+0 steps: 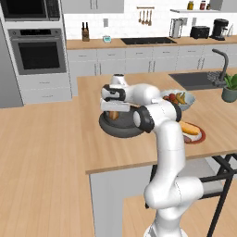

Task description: Place one bun and one sausage from the bowl on each plate.

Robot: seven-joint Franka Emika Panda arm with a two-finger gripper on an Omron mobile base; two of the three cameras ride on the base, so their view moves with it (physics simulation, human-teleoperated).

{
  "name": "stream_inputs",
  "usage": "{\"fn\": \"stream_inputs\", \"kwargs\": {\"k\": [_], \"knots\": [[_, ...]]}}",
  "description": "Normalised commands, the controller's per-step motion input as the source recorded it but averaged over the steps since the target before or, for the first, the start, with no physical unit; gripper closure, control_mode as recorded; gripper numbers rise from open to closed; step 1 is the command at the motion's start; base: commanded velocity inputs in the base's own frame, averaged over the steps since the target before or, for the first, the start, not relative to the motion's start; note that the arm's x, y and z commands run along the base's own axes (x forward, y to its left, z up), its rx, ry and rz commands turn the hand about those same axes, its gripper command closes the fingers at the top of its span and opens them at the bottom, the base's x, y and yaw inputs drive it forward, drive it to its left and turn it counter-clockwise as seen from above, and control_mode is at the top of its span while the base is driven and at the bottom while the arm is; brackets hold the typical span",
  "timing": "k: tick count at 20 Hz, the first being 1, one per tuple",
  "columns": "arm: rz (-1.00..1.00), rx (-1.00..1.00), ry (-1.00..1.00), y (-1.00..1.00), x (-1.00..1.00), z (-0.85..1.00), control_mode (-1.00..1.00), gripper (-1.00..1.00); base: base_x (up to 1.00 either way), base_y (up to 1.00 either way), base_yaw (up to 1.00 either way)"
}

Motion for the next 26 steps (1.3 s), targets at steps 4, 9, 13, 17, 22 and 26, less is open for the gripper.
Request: {"fn": "stream_inputs", "kwargs": {"k": [4,9,13,17,22,26], "knots": [[0.00,0.02,0.09,0.00,0.00,-0.30,-1.00,1.00,0.00,0.00,0.00],[0.00,0.04,0.03,-0.16,-0.06,-0.17,-1.00,1.00,0.00,0.00,0.00],[0.00,0.05,-0.19,-0.79,-0.64,0.20,-1.00,1.00,0.00,0.00,0.00],[0.00,0.06,-0.37,-1.00,-1.00,0.53,-1.00,1.00,0.00,0.00,0.00],[0.00,0.03,-0.41,-0.91,-1.00,0.71,-1.00,1.00,0.00,0.00,0.00],[0.00,0.00,-0.29,-0.54,-1.00,0.57,-1.00,1.00,0.00,0.00,0.00]]}}
